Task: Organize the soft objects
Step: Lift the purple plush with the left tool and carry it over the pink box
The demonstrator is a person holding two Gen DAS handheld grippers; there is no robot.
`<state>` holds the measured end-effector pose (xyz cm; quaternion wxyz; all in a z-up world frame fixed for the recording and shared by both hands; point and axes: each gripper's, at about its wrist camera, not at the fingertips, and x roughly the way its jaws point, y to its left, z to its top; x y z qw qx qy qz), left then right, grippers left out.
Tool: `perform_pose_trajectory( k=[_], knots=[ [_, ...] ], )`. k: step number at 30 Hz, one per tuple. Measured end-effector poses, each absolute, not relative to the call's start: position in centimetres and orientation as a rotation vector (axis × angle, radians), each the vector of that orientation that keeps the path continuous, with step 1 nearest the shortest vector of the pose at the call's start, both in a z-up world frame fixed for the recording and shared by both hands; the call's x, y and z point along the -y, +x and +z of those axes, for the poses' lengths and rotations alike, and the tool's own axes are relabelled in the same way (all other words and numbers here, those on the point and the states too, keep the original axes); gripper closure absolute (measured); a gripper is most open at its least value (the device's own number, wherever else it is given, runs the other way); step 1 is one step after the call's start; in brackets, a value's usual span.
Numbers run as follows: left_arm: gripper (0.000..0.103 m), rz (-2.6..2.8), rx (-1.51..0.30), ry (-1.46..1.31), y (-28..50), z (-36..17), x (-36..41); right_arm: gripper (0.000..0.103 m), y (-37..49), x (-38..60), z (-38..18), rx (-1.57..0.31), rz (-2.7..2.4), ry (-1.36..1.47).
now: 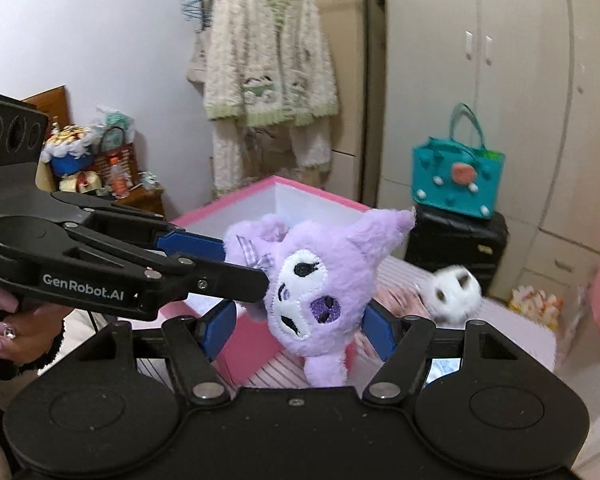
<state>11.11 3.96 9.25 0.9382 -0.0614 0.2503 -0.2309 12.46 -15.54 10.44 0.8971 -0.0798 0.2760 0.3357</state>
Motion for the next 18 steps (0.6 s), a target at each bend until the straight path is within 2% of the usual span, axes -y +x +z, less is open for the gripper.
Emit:
perform_pose_trajectory(
  k=[5,12,18],
  knots=[
    [0.065,-0.453,-0.507,-0.134,11.8,10.7,-7.6,0.033,13.9,12.3,11.7,-0.576,0.736,-0.241],
    [0.065,-0.399,-0.577,-0.15,15.6,11.0,-11.8,0.051,18.0,8.0,11.5,-0.649,0.778,-0.339],
    [0.065,-0.346,-0.674,-0.149,20.8,9.8,-14.0,0.053,23.9,5.3,9.8,-0.774,0.798,-0.325]
  ],
)
